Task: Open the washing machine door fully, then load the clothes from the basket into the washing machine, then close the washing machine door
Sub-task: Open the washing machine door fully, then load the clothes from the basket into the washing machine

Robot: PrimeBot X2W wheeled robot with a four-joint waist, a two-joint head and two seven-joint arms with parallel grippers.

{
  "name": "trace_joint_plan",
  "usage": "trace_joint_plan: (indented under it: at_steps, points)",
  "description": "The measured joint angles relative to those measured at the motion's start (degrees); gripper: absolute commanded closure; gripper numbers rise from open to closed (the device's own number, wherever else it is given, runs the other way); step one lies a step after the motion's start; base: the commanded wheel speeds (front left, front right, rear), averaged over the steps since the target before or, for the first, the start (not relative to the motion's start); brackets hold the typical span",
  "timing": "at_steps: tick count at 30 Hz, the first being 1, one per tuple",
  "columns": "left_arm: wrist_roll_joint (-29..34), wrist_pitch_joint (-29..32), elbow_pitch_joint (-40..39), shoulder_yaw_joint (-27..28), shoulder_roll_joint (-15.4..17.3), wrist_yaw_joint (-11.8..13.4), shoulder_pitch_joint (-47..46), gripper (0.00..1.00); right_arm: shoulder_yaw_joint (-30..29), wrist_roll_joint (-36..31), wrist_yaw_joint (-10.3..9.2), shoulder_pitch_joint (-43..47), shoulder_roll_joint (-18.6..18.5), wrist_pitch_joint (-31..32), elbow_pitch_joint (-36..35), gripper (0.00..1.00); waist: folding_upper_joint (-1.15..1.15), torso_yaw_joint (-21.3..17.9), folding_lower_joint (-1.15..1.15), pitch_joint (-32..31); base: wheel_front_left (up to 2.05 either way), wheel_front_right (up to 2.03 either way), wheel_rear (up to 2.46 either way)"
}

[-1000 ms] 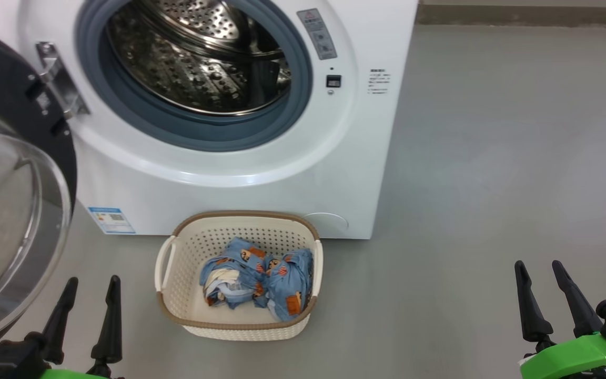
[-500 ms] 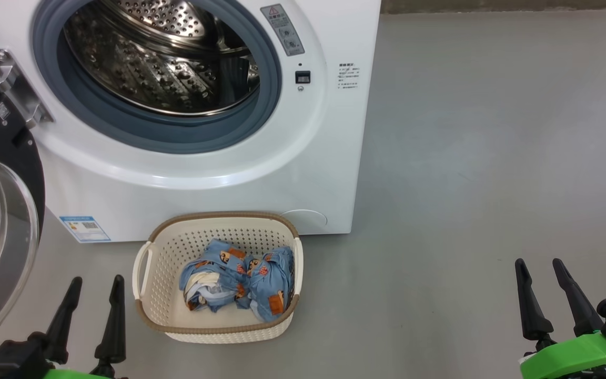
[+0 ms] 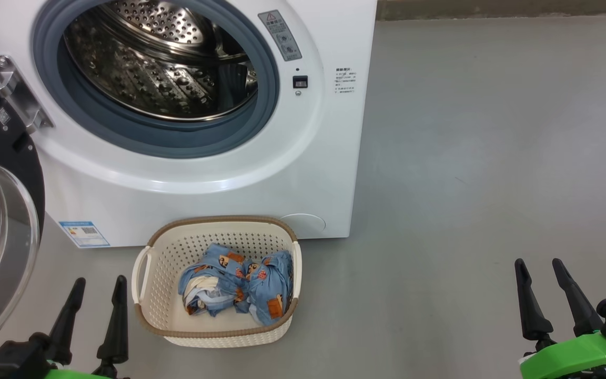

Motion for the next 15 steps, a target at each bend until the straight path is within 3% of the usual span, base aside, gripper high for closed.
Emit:
trace_joint_plan:
  at_steps: [7, 15]
  points:
    - [-2.04, 0.00, -0.03, -1.62, 0.38, 0.00, 0.02, 0.00, 0.22, 0.00, 0.00, 0.00, -0.09, 0.00, 0.01, 0.00, 0.00, -0.30, 0.00, 0.08, 0.10, -0.37, 0.27]
    - [-2.48, 0.00, -0.08, -2.29, 0.94, 0.00, 0.02, 0.00, 0.25, 0.00, 0.00, -0.01, -0.16, 0.00, -0.01, 0.00, 0.00, -0.66, 0.00, 0.83, 0.56, -1.68, 1.12]
